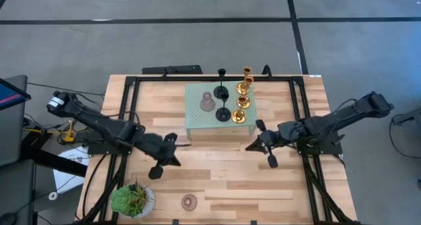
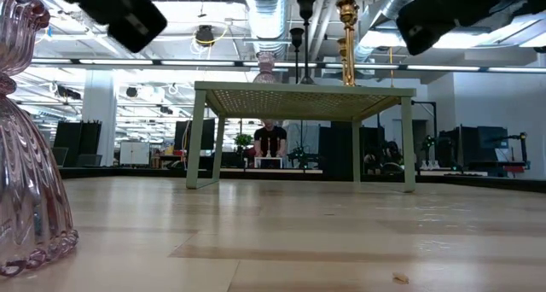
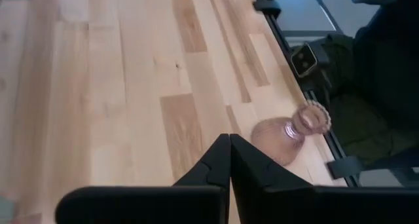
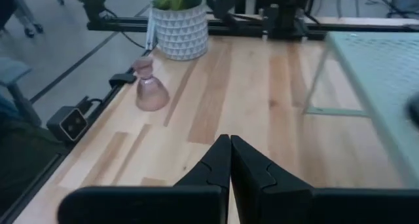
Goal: Pick & Place candle stick holders
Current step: Put the pink glass candle holder on the shelf aligned with the other pink glass candle holder
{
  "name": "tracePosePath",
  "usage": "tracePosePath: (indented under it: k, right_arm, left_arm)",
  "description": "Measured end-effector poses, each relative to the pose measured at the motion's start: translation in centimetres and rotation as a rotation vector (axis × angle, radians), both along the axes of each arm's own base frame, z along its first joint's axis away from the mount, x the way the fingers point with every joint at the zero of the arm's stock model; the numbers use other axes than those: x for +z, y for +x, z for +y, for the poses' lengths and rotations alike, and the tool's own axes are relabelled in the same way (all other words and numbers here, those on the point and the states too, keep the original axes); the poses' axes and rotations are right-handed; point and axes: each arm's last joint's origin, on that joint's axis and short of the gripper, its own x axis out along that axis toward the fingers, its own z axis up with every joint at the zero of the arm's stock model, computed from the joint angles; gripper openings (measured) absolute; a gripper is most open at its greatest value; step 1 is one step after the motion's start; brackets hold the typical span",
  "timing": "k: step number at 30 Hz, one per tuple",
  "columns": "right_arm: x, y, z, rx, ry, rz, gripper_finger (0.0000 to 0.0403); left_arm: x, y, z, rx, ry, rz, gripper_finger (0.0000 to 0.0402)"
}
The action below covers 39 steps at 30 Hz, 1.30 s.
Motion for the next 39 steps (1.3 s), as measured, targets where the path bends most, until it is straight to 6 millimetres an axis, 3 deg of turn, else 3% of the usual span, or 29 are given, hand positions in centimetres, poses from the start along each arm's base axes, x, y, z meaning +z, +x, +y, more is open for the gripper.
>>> tracePosePath:
  k: [10, 16, 25, 39]
  right_arm:
    - [-1.4, 1.7, 3.7, 0.127, 0.018, -0.049, 0.0]
    - [-1.7, 2.0, 5.4, 0.158, 0.031, -0.097, 0.0]
    - [-1.8, 2.1, 5.6, 0.114, 0.018, -0.113, 0.0]
    - [-1.4, 2.2, 5.6, 0.11, 0.035, -0.15, 0.0]
  left_arm:
    - [-1.8, -1.6, -3.3, -0.07, -0.009, -0.083, 0.0005]
    - [-4.0, -2.5, -4.8, -0.088, -0.019, -0.145, 0.0004]
    - [-8.0, -1.2, -6.6, -0.123, -0.056, -0.077, 0.0007]
    - [-11.0, 1.2, -9.5, -0.263, -0.243, -0.068, 0.0005]
